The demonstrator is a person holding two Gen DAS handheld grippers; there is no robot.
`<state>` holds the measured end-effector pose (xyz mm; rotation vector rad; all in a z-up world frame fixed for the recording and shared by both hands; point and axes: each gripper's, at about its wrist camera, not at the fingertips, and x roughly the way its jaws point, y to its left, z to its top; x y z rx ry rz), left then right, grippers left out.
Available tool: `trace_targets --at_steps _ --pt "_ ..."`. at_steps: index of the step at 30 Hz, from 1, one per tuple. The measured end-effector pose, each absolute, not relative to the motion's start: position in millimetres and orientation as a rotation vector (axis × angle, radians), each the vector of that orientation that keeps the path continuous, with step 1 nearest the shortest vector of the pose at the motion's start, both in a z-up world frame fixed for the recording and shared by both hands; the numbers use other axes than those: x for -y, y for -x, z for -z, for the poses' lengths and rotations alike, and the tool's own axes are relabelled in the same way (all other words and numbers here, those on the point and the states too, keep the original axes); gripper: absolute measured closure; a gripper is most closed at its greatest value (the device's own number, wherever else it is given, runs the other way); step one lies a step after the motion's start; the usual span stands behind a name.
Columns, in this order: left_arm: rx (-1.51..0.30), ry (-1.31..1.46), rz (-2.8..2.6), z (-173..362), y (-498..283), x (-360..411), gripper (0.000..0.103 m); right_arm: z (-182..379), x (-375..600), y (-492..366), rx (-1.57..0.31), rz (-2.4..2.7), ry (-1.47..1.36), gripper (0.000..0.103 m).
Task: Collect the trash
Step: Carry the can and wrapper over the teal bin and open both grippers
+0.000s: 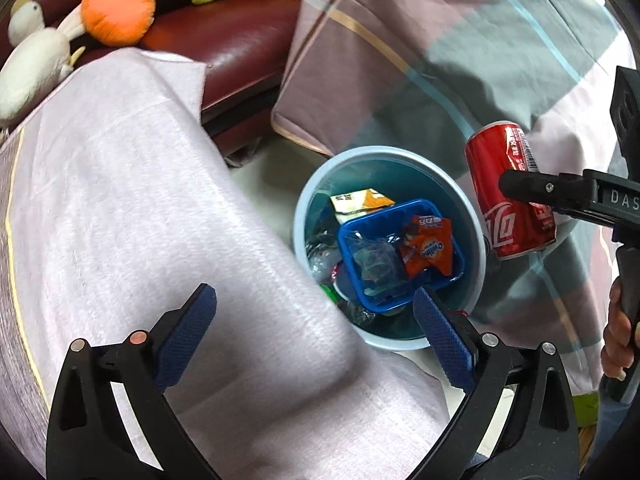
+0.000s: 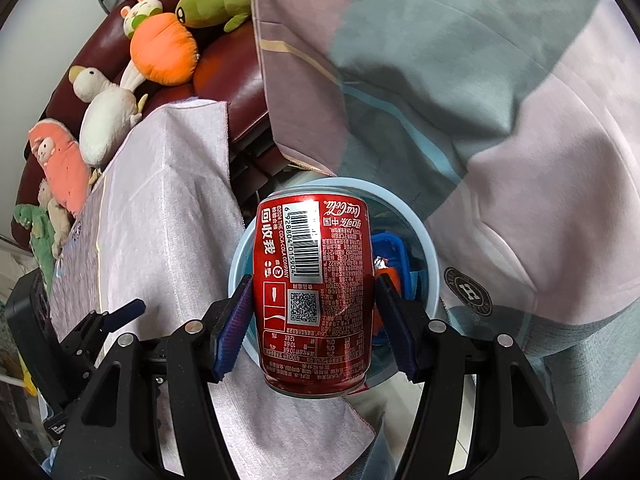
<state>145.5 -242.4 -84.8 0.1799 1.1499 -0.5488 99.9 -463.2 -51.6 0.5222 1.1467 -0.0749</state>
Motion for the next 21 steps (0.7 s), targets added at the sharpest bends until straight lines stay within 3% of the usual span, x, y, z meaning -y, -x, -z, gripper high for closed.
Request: trace_targets --at_steps 12,21 --pt "-1.155 -0.125 0.508 85.9 -148.4 211.0 0.004 54.8 443.4 -115.9 -1.181 0.087 -0.47 0.044" --pt "-1.156 -0.083 0.498 88.1 -148.5 192.7 0.004 48.3 429.0 -118.8 -1.179 0.096 -0.422 0.029"
